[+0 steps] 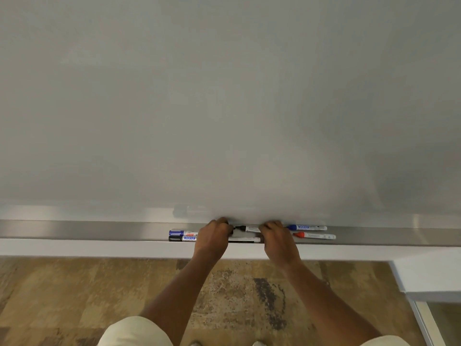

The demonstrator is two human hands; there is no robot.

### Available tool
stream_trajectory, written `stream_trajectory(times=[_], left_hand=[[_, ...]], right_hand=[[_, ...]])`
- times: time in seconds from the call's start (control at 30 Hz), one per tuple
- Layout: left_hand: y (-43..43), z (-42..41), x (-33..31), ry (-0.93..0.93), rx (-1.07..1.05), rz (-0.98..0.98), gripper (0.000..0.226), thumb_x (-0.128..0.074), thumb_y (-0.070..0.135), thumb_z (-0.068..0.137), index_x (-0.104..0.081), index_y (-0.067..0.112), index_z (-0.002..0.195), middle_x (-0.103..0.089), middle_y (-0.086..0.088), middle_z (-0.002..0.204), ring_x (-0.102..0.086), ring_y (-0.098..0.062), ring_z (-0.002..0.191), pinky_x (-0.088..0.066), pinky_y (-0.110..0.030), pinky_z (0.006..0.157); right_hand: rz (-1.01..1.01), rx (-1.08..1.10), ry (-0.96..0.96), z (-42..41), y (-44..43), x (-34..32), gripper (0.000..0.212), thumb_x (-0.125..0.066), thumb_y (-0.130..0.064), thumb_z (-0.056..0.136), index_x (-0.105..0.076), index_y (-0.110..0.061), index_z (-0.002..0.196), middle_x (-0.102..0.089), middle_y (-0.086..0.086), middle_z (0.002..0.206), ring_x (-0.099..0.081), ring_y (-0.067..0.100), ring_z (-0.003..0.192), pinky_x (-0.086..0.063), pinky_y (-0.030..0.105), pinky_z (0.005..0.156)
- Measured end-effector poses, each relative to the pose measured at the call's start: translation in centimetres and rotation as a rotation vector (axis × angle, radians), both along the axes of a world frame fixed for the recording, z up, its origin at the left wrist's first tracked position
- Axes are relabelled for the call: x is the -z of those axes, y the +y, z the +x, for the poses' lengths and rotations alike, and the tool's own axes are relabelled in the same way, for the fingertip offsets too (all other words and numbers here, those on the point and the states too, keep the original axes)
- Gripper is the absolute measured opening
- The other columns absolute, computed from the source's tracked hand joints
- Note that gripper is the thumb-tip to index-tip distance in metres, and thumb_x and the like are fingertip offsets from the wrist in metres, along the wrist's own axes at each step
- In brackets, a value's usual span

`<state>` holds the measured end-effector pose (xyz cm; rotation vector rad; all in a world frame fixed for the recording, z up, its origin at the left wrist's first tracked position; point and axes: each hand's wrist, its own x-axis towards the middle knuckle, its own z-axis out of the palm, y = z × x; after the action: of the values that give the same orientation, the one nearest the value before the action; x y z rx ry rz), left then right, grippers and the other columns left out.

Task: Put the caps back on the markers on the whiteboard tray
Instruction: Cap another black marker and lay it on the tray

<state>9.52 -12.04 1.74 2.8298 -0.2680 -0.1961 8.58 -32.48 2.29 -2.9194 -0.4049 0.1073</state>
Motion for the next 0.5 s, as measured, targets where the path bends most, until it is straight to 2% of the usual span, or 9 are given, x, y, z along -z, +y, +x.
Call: stream_trajectory(times=[0.1, 0.2, 0.3, 0.5], left_hand=[[-0.02, 0.1, 0.11, 0.025, -0.033, -0.009, 0.022, -0.055, 0.017, 0.096, -0.076, 0.02, 0.101, -0.072, -0.002, 0.102, -0.068, -0.029, 0.089, -0.051, -0.034, 0.07], [-0.02, 0.1, 0.33, 0.068, -0.104, -0.024, 0.024, -0.053, 0.016, 0.095, -0.075, 0.022, 0.103, -0.073, -0.01, 0.094, -0.069, -0.034, 0.085, -0.048, -0.033, 0.068], [-0.02, 0.25, 0.6, 0.072, -0.119, -0.048, 0.023, -0.053, 0.019, 0.098, -0.075, 0.022, 0.104, -0.071, -0.014, 0.094, -0.068, -0.037, 0.085, -0.044, -0.034, 0.066], [0.43, 0.65, 0.28, 0.038, -0.108, -0.13, 0.016, -0.059, 0.021, 0.094, -0.074, 0.017, 0.095, -0.074, -0.014, 0.091, -0.066, -0.04, 0.083, -0.039, -0.032, 0.063]], right_hand=[[-0.003, 0.003, 0.004, 0.17, -0.02, -0.02, 0.022, -0.064, 0.004, 0.081, -0.072, -0.007, 0.098, -0.074, 0.01, 0.096, -0.067, 0.03, 0.093, -0.059, 0.043, 0.076], [-0.031, 0.012, 0.021, 0.17, 0.14, -0.07, 0.021, -0.065, 0.003, 0.078, -0.072, -0.008, 0.094, -0.074, 0.01, 0.09, -0.068, 0.031, 0.087, -0.058, 0.043, 0.071], [-0.018, 0.038, 0.029, 0.11, 0.09, 0.05, 0.018, -0.067, 0.001, 0.08, -0.071, -0.01, 0.094, -0.074, 0.009, 0.09, -0.068, 0.029, 0.088, -0.058, 0.042, 0.073], [0.019, 0.049, -0.029, -0.26, -0.38, -0.31, 0.028, -0.075, 0.003, 0.073, -0.072, -0.012, 0.096, -0.075, 0.005, 0.091, -0.068, 0.026, 0.089, -0.058, 0.038, 0.074]])
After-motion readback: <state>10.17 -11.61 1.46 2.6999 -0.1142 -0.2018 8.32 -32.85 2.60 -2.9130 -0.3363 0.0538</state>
